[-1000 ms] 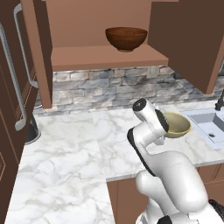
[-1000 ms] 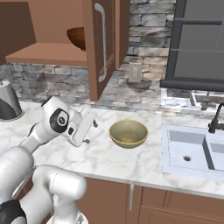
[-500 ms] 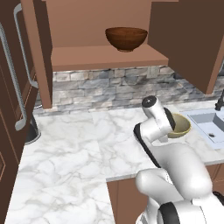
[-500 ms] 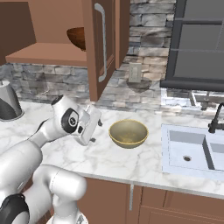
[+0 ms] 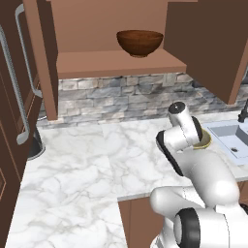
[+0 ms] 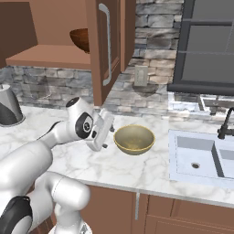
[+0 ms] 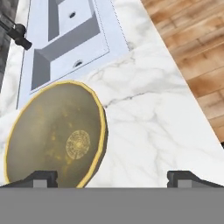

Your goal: Open the cabinet. Pick the bowls from the counter and place them in the cabinet. Then close the cabinet.

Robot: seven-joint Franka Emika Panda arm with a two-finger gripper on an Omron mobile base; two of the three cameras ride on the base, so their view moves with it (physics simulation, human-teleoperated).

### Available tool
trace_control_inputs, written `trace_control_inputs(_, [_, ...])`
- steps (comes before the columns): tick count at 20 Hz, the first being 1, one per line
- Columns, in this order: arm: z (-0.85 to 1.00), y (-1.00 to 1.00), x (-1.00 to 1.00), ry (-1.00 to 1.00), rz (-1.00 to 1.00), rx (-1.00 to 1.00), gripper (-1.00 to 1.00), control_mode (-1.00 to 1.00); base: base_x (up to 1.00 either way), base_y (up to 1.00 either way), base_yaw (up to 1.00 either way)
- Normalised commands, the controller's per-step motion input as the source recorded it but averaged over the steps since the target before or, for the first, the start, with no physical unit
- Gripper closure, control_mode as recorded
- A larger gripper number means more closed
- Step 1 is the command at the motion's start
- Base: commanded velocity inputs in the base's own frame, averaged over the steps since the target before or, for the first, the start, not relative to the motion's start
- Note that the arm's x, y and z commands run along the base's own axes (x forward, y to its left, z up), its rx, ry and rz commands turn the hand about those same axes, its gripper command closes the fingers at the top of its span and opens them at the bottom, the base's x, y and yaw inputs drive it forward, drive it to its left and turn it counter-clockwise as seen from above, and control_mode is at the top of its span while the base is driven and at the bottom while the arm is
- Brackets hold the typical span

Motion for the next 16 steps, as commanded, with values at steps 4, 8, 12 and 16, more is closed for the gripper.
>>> trace_control_inputs(4, [-0.12, -0.09, 0.0, 0.0, 0.0, 0.03, -1.0, -1.0, 0.0, 0.0, 0.0])
trace_control_inputs(8, [-0.2, 0.0, 0.0, 0.0, 0.0, 0.04, -1.0, -1.0, 0.0, 0.0, 0.0])
trace_control_inputs(12, [-0.25, 0.0, 0.0, 0.0, 0.0, 0.04, -1.0, -1.0, 0.0, 0.0, 0.0])
trace_control_inputs(16, [-0.04, 0.0, 0.03, 0.0, -0.02, 0.0, -1.0, -1.0, 0.0, 0.0, 0.0])
